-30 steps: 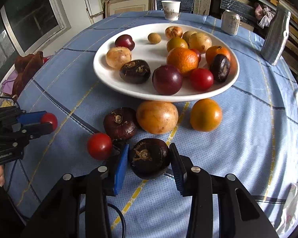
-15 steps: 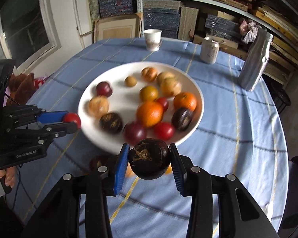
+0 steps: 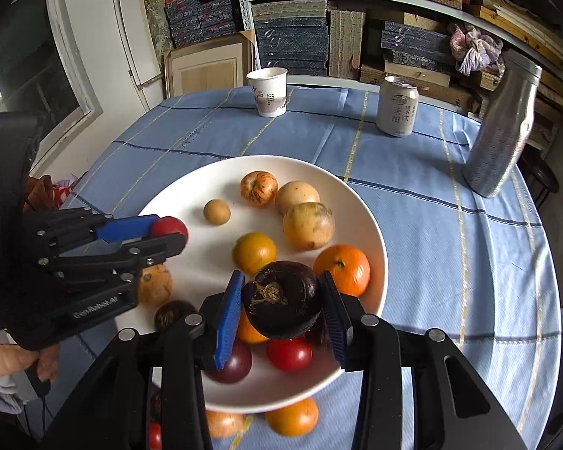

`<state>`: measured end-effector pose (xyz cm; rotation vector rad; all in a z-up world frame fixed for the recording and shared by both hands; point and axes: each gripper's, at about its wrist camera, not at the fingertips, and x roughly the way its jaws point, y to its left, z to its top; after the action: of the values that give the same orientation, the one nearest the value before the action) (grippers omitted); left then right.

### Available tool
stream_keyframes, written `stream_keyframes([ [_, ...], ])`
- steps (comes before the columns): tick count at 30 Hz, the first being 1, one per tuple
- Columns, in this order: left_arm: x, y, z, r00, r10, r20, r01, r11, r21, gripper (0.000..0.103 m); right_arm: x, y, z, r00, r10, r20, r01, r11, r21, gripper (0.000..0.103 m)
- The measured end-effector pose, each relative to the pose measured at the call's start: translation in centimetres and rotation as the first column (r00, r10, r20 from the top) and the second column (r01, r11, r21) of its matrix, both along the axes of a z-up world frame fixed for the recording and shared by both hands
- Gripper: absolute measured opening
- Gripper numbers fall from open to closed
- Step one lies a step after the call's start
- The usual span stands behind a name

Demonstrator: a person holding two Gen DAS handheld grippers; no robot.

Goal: Organize fruits
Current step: 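Place the tomato on the plate with the left tool while the right tool places the purple fruit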

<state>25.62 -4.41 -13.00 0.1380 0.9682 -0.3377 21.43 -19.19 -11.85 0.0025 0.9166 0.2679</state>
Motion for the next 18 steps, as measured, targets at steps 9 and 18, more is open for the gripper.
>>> stream_keyframes([
  [9,1.4,-0.4,-0.8,1.000,0.011,-0.009,-0.011,1.000,-0.002,0.049,0.9,0.2,-1.2,0.999,-0.005,-0.032,0.006,1.000,0.026,0.042],
  [18,0.4,0.3,-0.2,1.000,0.031,-0.003,-0.031,1.000,-0.006,0.053,0.2,-0.3,0.3,1.000,-0.019,-0.006,0.019,0.999,0.046,0.043],
])
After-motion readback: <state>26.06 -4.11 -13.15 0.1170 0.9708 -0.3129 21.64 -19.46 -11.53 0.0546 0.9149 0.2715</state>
